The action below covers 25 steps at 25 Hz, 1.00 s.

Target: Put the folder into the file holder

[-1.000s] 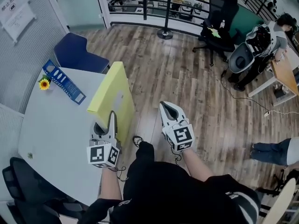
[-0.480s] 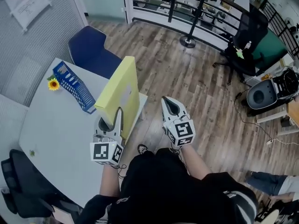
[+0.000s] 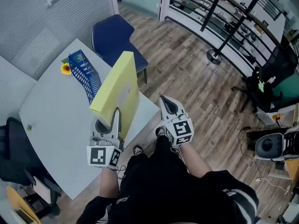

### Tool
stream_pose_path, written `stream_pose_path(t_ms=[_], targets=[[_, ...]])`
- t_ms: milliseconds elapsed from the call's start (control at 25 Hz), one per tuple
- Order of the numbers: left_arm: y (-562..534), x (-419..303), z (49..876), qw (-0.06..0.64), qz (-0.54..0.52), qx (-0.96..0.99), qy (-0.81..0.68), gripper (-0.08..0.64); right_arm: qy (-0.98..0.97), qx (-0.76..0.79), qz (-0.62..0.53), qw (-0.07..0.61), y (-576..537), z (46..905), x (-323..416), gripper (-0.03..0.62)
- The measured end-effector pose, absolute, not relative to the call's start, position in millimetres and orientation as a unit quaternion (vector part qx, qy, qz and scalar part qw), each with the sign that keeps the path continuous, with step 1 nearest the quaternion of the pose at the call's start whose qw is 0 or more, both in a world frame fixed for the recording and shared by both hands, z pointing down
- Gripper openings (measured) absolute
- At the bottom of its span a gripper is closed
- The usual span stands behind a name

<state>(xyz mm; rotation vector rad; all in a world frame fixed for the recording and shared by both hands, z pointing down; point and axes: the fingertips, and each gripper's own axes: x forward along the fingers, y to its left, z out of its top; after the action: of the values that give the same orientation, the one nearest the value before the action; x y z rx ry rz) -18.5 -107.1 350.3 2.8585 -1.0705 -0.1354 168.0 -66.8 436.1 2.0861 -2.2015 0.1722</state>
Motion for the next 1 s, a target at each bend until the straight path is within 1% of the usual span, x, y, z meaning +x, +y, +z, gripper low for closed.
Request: stream_pose_path(t_ms=[240, 440, 680, 1000], targets=[[-122, -7, 351, 0.039, -0.051, 0.898, -0.435, 0.169, -0.79, 0.607, 0.056, 0.068, -121, 444, 183, 0.005], [-127, -7, 344, 0.018, -0.057, 0.867, -0.494, 0.169, -0.827, 0.555, 0.056, 0.069, -154, 450, 186, 0.005], [-128, -29, 324, -0.001, -0.071, 0.827, -0.558, 0.169, -0.857, 0.508, 0.062, 0.063, -177, 453, 178, 0.005], [-140, -80, 286, -0.061, -0.088, 0.78, -0.617, 0.169, -0.879, 0.47, 0.058, 0.054, -205, 450, 151, 0.005]])
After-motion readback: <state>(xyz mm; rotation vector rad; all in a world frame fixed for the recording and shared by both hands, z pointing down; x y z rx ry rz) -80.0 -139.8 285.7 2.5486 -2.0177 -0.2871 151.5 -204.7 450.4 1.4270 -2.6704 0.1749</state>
